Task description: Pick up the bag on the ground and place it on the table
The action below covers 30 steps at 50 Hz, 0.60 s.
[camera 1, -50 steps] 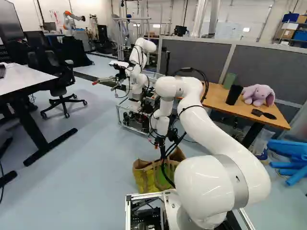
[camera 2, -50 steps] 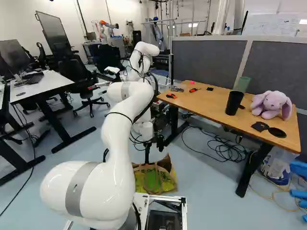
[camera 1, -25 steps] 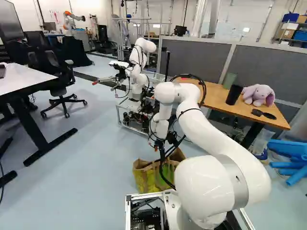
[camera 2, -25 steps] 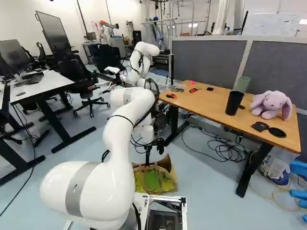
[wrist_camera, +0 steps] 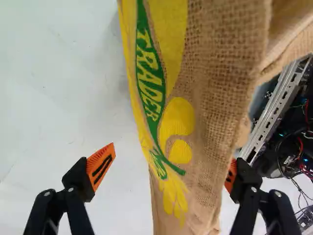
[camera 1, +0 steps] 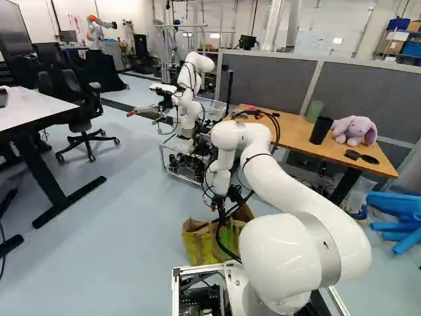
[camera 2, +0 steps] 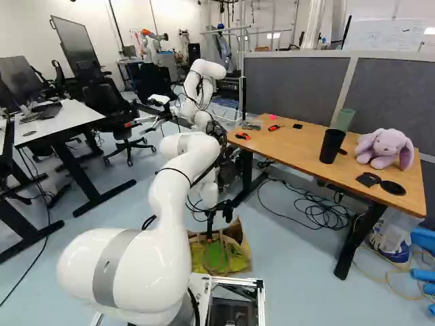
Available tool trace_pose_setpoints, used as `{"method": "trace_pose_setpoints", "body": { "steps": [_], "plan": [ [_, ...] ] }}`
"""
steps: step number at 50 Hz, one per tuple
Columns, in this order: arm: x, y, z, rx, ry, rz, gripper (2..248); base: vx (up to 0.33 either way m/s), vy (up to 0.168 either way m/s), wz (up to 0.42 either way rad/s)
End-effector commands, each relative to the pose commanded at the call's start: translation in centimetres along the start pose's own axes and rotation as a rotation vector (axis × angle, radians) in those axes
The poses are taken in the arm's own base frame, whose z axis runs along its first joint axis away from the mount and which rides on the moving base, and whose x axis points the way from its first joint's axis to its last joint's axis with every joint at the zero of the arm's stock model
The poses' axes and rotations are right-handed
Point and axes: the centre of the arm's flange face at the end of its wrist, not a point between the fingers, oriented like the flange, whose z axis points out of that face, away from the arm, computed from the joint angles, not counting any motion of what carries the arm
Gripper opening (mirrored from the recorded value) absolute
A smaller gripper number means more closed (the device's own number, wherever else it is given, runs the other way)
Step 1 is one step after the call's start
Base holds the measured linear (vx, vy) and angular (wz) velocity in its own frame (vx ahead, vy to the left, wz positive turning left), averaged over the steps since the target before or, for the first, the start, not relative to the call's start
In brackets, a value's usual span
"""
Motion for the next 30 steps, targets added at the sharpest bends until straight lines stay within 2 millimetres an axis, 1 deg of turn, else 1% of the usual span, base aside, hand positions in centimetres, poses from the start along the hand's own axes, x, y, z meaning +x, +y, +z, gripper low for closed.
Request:
{"method": "trace_pose_setpoints", "body": {
  "steps": [30],
  "plan": [
    [0.4, -0.6, 4.5, 0.001, 0.000, 0.000, 247, 0.000, 0.000, 0.000]
  ]
}}
